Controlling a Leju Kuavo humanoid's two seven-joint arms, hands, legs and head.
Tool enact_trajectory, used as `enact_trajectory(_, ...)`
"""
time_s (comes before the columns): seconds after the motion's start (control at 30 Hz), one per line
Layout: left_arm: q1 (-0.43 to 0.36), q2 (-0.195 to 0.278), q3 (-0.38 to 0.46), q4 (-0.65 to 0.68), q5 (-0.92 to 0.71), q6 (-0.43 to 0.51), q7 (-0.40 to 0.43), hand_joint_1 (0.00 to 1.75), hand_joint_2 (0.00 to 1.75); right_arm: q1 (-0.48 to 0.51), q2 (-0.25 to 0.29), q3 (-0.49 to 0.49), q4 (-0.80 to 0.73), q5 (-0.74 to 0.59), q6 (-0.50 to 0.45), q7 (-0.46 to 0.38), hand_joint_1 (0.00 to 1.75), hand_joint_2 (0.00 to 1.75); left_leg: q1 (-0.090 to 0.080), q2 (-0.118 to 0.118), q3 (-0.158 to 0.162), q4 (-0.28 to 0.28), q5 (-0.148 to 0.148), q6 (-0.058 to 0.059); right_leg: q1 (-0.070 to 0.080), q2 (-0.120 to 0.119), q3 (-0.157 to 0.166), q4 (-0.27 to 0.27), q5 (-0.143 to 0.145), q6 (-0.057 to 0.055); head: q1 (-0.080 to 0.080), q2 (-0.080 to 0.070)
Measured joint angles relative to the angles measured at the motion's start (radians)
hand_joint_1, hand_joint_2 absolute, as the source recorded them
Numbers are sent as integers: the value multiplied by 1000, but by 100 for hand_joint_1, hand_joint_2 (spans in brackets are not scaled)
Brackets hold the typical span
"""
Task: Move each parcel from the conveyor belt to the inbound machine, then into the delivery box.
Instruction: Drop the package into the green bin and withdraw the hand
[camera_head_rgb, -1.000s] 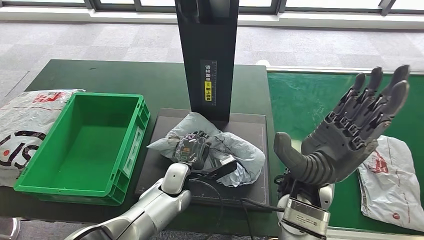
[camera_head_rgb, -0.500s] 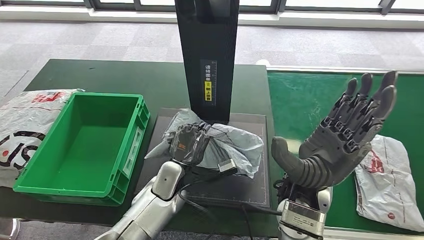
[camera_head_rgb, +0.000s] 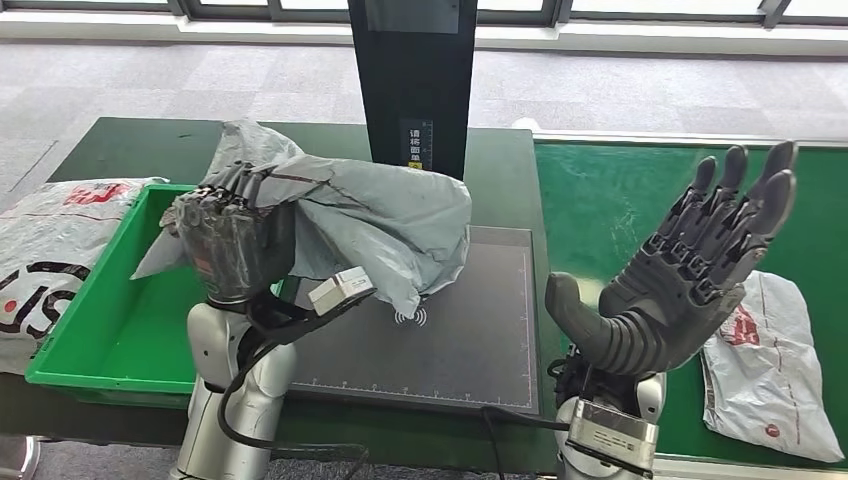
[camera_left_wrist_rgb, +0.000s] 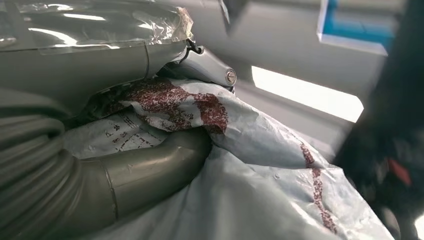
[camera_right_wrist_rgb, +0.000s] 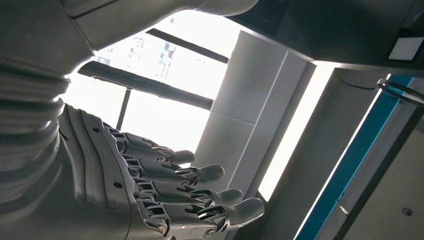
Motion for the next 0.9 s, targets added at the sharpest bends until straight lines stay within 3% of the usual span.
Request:
enact_trajectory(0.2,-12,4,120,-81,25,0,-36,175,175,0,0,0,0,-6,0,0,0,175,0,0,1,0,0,0,0,0,0,0,0,0,0,0)
enact_trajectory(0.57,-133,1,511,143,9,-1,-179,175,175,16,-1,0,0,-4,0,0,0,175,0,2,1,0,1,-1,0,2,-1,0,1,-1,0,0)
enact_trajectory(0.9,-157,-2,615,231,-5,-1,-171,175,175,27,-3,0,0,-3,0,-1,0,175,0,1,0,0,1,-1,0,2,-1,0,1,-1,0,0)
